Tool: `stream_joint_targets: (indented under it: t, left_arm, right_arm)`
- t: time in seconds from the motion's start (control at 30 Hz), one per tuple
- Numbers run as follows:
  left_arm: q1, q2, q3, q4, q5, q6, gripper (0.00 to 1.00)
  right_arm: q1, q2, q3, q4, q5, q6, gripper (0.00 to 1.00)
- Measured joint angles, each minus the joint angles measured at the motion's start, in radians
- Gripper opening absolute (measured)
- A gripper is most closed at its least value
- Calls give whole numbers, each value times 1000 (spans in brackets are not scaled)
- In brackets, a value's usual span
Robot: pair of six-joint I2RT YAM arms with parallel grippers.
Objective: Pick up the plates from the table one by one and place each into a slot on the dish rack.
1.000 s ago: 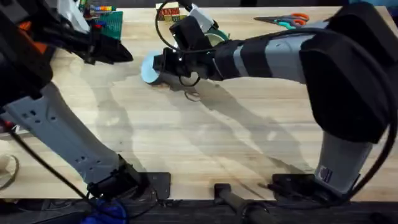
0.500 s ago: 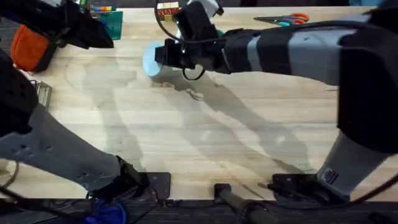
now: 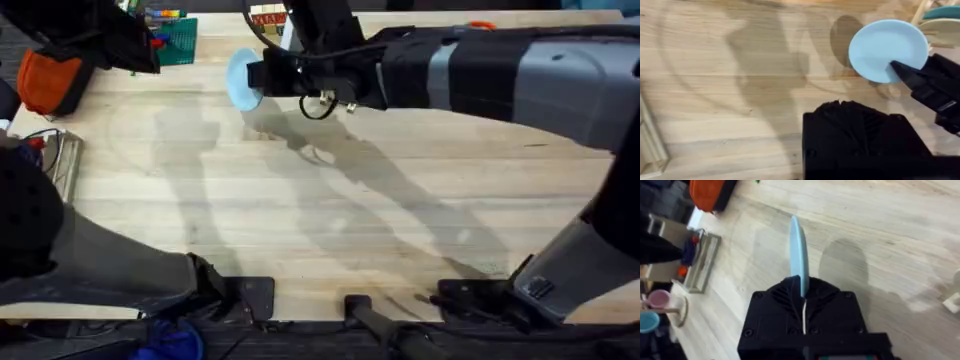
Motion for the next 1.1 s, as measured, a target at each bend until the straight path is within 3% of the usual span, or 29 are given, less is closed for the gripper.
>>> stream_joint_targets:
  t: [0.17, 0.2, 0.33, 0.4, 0.53, 1.1]
  left_arm:
    - [-56, -9, 0, 0, -60, -17, 68]
    - [-63, -9, 0, 0, -64, -24, 156]
    - [-74, -9, 0, 0, -82, -30, 750]
    - [-74, -9, 0, 0, -86, -32, 957]
    - [-74, -9, 0, 0, -89, -33, 996]
    - [-74, -9, 0, 0, -90, -33, 995]
  right_arm:
    - [-10, -41, 0, -56, 0, -85, 31]
    - [-15, -52, 0, -68, 0, -98, 31]
    - [-43, -97, 0, -128, 0, -161, 31]
    - [-57, -117, 0, -156, 1, -196, 30]
    - [-82, -160, 0, -217, 4, -277, 30]
    - [-211, -451, 0, -423, 11, -648, 30]
